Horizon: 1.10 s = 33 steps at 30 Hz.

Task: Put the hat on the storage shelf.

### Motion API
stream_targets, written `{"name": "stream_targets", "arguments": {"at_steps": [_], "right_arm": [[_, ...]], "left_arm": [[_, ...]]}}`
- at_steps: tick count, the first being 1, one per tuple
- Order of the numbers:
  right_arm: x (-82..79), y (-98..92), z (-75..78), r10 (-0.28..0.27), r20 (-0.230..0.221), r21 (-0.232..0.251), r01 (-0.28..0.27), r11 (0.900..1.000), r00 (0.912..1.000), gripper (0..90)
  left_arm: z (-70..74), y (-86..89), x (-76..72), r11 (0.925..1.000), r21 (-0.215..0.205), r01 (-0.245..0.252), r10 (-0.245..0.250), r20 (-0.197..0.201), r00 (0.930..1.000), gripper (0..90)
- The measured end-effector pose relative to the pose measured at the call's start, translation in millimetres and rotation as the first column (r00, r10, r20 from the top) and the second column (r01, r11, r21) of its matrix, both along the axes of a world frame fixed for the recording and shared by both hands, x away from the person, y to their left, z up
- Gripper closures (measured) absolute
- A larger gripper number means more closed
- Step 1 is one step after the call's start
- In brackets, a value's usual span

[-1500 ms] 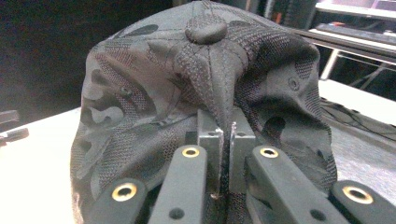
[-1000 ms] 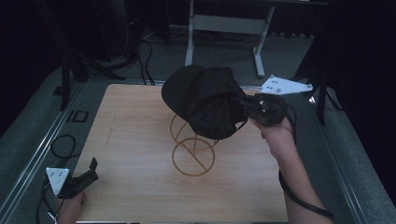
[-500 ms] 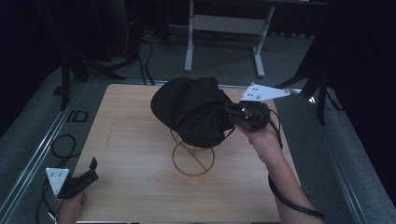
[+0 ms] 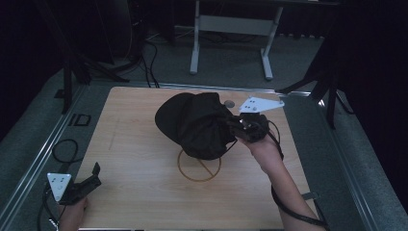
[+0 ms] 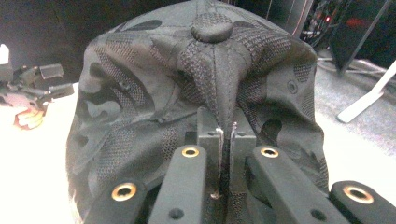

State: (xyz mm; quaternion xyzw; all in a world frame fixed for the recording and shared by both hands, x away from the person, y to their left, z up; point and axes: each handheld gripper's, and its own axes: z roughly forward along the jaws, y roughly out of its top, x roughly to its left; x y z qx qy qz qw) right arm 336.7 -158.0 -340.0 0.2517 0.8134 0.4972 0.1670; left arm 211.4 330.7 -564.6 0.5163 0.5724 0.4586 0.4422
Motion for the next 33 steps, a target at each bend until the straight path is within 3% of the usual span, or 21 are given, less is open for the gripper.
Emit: {"name": "stream_targets", "arguments": {"at_steps": [5,10,15,25,27,33], "right_arm": [[1.4,-0.2,-10.3,0.004,-0.017,0.004,-0.004,1.000,0.9998,85.9],[3.3,-4.2,-13.8,0.003,-0.039,0.037,-0.001,0.999,0.9992,73.9],[4.9,-6.7,-18.5,0.008,-0.062,0.064,-0.004,0.998,0.9980,72.1],[2.5,-9.8,-18.6,0.025,-0.075,0.088,-0.019,0.996,0.9969,65.9],[2.5,-12.4,-19.5,0.038,-0.089,0.114,-0.028,0.993,0.9953,63.1],[1.2,-11.0,-21.1,0.060,-0.101,0.100,-0.050,0.994,0.9931,59.4]], "left_arm": [[0.0,0.0,0.0,1.0000,0.000,0.000,0.000,0.000,1.0000,0.6],[0.0,0.0,0.1,1.0000,0.000,0.000,0.000,0.000,1.0000,0.6],[0.0,0.0,0.2,1.0000,0.001,-0.001,0.001,-0.001,1.0000,0.6],[0.0,-0.2,0.1,1.0000,0.001,-0.001,0.001,0.000,1.0000,0.6],[0.0,-0.2,0.1,1.0000,0.001,-0.001,0.001,0.000,1.0000,0.6],[0.0,-0.1,0.1,1.0000,0.003,-0.001,0.001,-0.001,1.0000,0.6]]}}
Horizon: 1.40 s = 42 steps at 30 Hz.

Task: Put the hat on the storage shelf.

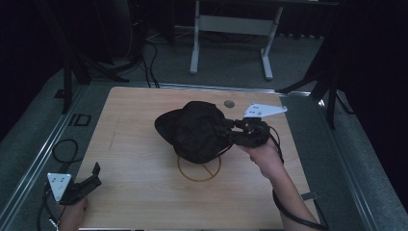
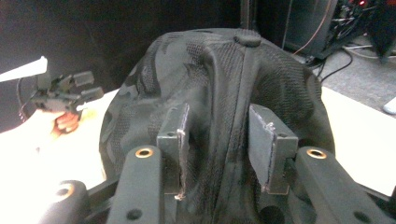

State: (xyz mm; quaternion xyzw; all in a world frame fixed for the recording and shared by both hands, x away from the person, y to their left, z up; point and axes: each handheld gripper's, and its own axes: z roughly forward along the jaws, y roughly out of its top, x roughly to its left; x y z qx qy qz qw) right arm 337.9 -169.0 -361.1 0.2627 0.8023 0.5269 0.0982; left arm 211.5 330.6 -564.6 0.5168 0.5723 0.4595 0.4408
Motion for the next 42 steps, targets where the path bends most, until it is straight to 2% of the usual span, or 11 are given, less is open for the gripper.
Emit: {"name": "stream_targets", "arguments": {"at_steps": [3,7,19,20,23,29,39,42], "right_arm": [[-0.8,4.5,-3.5,0.015,-0.001,-0.031,-0.015,0.999,0.9999,58.0],[-1.0,9.6,-8.5,0.013,0.001,-0.048,-0.013,0.999,0.9999,55.2],[-2.5,7.9,-2.7,0.002,0.010,-0.039,-0.001,0.999,0.9999,52.2],[-3.3,5.7,-0.3,-0.004,0.019,-0.035,0.004,0.999,0.9998,49.2],[-3.5,2.6,1.7,-0.008,0.020,-0.029,0.008,1.000,0.9998,47.6],[-2.5,-12.6,4.8,-0.053,0.037,-0.022,0.053,0.998,0.9979,40.2],[1.9,-39.8,-0.3,-0.103,0.026,-0.014,0.104,0.994,0.9943,28.5],[3.0,-47.4,-4.2,-0.120,0.031,-0.015,0.120,0.993,0.9923,20.1]], "left_arm": [[0.0,-0.1,0.1,1.0000,0.000,0.000,0.000,0.000,1.0000,0.6],[-0.1,-0.2,0.0,1.0000,-0.001,-0.001,0.001,0.002,1.0000,0.6],[0.0,0.0,0.1,1.0000,0.000,0.001,-0.001,0.000,1.0000,0.6],[0.0,-0.1,0.0,1.0000,0.000,0.000,0.000,0.001,1.0000,0.6],[-0.1,-0.2,0.0,1.0000,-0.001,0.000,0.000,0.001,1.0000,0.6],[0.0,-0.2,0.0,1.0000,0.000,-0.001,0.001,0.001,1.0000,0.6],[-0.1,-0.5,0.1,1.0000,-0.001,-0.002,0.002,0.001,1.0000,0.6],[-0.1,-0.5,-0.1,1.0000,-0.001,-0.002,0.002,0.003,1.0000,0.6]]}}
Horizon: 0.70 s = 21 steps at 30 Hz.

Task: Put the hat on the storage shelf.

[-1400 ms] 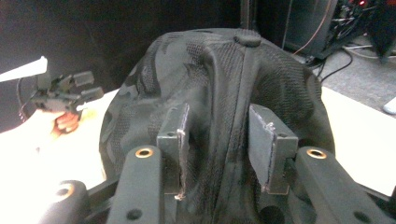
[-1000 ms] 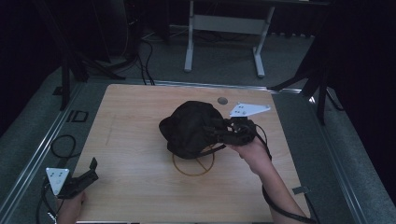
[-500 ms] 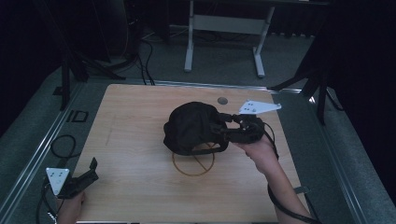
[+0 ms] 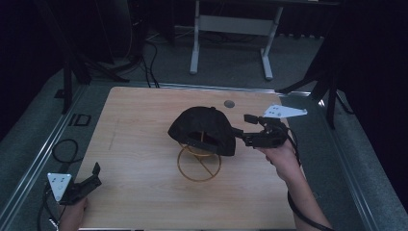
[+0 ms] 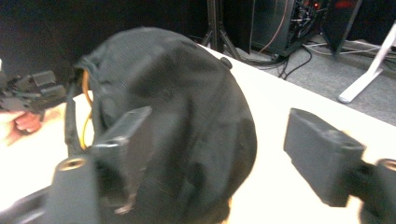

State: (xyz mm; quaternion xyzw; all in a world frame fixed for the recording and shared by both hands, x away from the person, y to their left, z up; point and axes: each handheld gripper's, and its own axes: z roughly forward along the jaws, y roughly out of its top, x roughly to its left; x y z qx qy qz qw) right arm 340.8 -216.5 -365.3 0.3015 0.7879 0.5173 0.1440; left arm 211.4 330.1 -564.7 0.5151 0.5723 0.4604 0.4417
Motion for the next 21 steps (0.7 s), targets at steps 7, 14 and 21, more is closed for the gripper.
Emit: {"name": "stream_targets", "arguments": {"at_steps": [7,14,21], "right_arm": [[0.8,-19.5,-19.8,-0.068,0.041,-0.048,0.070,0.996,0.9968,14.6],[2.1,-46.2,-45.4,-0.142,0.048,-0.067,0.145,0.987,0.9887,13.8],[1.4,-73.8,-73.8,-0.233,0.041,-0.095,0.236,0.967,0.9716,13.5]], "left_arm": [[0.0,-0.1,-0.1,1.0000,0.000,0.000,0.000,0.001,1.0000,0.6],[0.0,-0.2,0.0,1.0000,0.002,0.000,0.000,0.000,1.0000,0.6],[0.0,-0.2,0.1,1.0000,0.003,0.000,0.000,-0.001,1.0000,0.6]]}}
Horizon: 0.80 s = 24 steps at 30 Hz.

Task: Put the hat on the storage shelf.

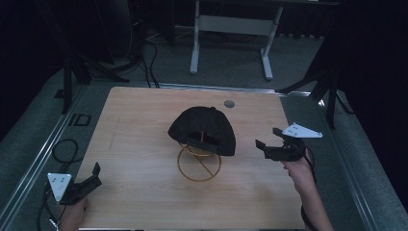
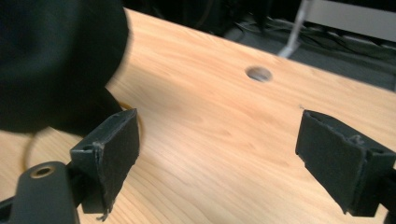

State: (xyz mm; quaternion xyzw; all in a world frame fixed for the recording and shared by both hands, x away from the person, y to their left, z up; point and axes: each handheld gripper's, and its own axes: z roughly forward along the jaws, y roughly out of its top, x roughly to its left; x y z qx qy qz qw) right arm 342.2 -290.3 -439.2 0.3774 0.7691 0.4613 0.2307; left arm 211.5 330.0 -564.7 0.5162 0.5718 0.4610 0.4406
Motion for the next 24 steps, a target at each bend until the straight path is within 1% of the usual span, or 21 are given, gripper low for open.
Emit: {"name": "stream_targets", "arguments": {"at_steps": [1,3,5,7,8,9,10,11,12,15,20,21,22,24], "right_arm": [[-0.3,-4.1,-5.1,-0.016,-0.010,-0.012,0.016,1.000,0.9998,13.6],[-0.7,-9.8,-12.5,-0.027,-0.022,-0.023,0.026,0.999,0.9994,13.5],[-2.1,-16.3,-21.4,-0.060,-0.015,-0.039,0.059,0.998,0.9981,13.2],[-3.5,-24.3,-31.6,-0.084,-0.019,-0.036,0.083,0.996,0.9963,12.4],[-3.5,-24.3,-31.6,-0.084,-0.019,-0.036,0.083,0.996,0.9963,12.4],[-4.1,-27.7,-36.2,-0.095,-0.023,-0.036,0.094,0.995,0.9952,12.4],[-5.1,-32.8,-44.5,-0.118,-0.032,-0.052,0.116,0.992,0.9925,12.4],[-5.1,-32.8,-44.5,-0.118,-0.032,-0.052,0.116,0.992,0.9925,12.4],[-6.9,-38.8,-53.6,-0.136,-0.042,-0.055,0.133,0.990,0.9899,12.1],[-9.6,-48.3,-66.3,-0.165,-0.051,-0.044,0.163,0.986,0.9849,12.0],[-15.9,-63.6,-81.6,-0.221,-0.051,-0.049,0.219,0.975,0.9739,12.0],[-15.9,-63.6,-81.6,-0.221,-0.051,-0.049,0.219,0.975,0.9739,12.0],[-19.1,-70.8,-87.2,-0.250,-0.057,-0.042,0.248,0.968,0.9666,12.0],[-21.3,-76.0,-91.3,-0.267,-0.063,-0.039,0.265,0.963,0.9615,12.0]], "left_arm": [[0.0,0.0,0.0,1.0000,0.000,0.000,0.000,0.000,1.0000,0.6],[0.0,-0.1,0.0,1.0000,0.000,0.000,0.000,0.001,1.0000,0.6],[0.0,-0.1,0.0,1.0000,0.000,0.000,0.000,0.001,1.0000,0.6],[0.0,0.0,0.0,1.0000,0.000,0.000,0.000,-0.001,1.0000,0.6],[0.0,0.1,0.1,1.0000,0.000,0.000,0.000,-0.001,1.0000,0.6],[0.0,0.0,0.1,1.0000,0.000,0.001,-0.001,-0.001,1.0000,0.6],[0.0,-0.1,0.0,1.0000,0.000,0.001,-0.001,0.001,1.0000,0.6],[0.0,-0.1,0.0,1.0000,0.000,0.001,-0.001,0.001,1.0000,0.6],[0.0,-0.1,-0.1,1.0000,0.001,0.000,0.000,0.002,1.0000,0.6],[0.0,-0.1,0.0,1.0000,0.000,0.000,0.000,0.001,1.0000,0.6],[0.0,-0.1,0.0,1.0000,0.000,0.001,-0.001,0.001,1.0000,0.6],[0.0,-0.1,0.0,1.0000,0.000,0.001,-0.001,0.001,1.0000,0.6],[0.0,-0.1,0.0,1.0000,0.002,0.001,-0.001,0.000,1.0000,0.6],[0.0,-0.2,0.0,1.0000,0.002,0.002,-0.002,0.001,1.0000,0.6]]}}
